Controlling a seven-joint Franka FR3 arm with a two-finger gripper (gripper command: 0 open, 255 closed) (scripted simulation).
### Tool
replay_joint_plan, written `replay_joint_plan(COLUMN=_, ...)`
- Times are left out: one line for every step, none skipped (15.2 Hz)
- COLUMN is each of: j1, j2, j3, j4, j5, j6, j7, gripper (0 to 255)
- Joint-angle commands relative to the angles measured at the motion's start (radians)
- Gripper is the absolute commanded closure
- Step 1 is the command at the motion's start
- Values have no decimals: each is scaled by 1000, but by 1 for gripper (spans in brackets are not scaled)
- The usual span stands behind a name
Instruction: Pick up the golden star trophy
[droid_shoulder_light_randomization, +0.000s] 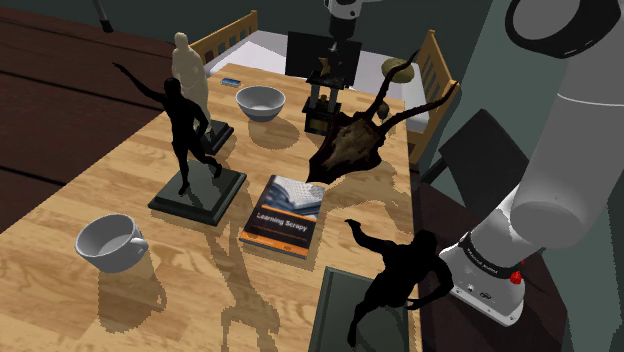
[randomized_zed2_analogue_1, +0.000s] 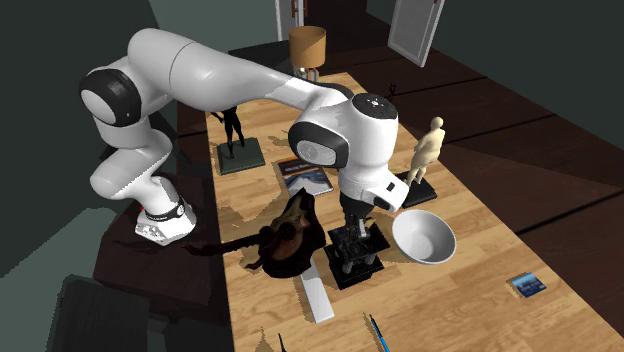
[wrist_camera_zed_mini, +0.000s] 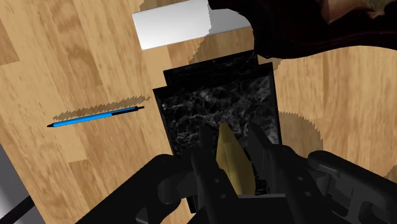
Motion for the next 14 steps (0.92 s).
replay_joint_plan(j1=0, j2=0, j3=0, j4=0, j5=0, j6=0, j7=0, gripper=255)
replay_joint_plan(j1=0, j2=1, j3=0, j4=0, j5=0, j6=0, j7=0, gripper=255)
replay_joint_plan(j1=0, j2=1, j3=0, j4=0, j5=0, j6=0, j7=0, gripper=255)
replay_joint_plan(j1=0, j2=0, j3=0, j4=0, j5=0, j6=0, j7=0, gripper=255)
replay_joint_plan(j1=0, j2=-2, j3=0, j4=-2, j5=0, j6=1, j7=0, gripper=255)
replay_joint_plan(j1=0, j2=-3, j3=0, j4=9, j5=0, j6=-12, j7=0, gripper=255)
replay_joint_plan(j1=0, j2=-4, j3=0, j4=21, j5=0, j6=-25, j7=0, gripper=255)
replay_joint_plan(j1=0, j2=-4, j3=0, j4=34, j5=0, j6=-38, j7=-1, gripper=255)
replay_joint_plan(j1=0, j2=-5, j3=0, j4=47, j5=0, j6=-51, j7=-1, gripper=255)
replay_joint_plan(j1=-1, j2=-5, j3=0, j4=60, j5=0, j6=-65, j7=-1, gripper=255)
replay_joint_plan(j1=-1, j2=-5, j3=-1, j4=73, j5=0, j6=-78, j7=-1, gripper=255)
replay_joint_plan(j1=-1, j2=-5, j3=-1, j4=87, j5=0, j6=-92, j7=-1, gripper=255)
replay_joint_plan(j1=-1, j2=-4, j3=-1, j4=102, j5=0, j6=-106, j7=-2, gripper=255)
replay_joint_plan(j1=-1, j2=-3, j3=-1, j4=116, j5=0, j6=-119, j7=-2, gripper=255)
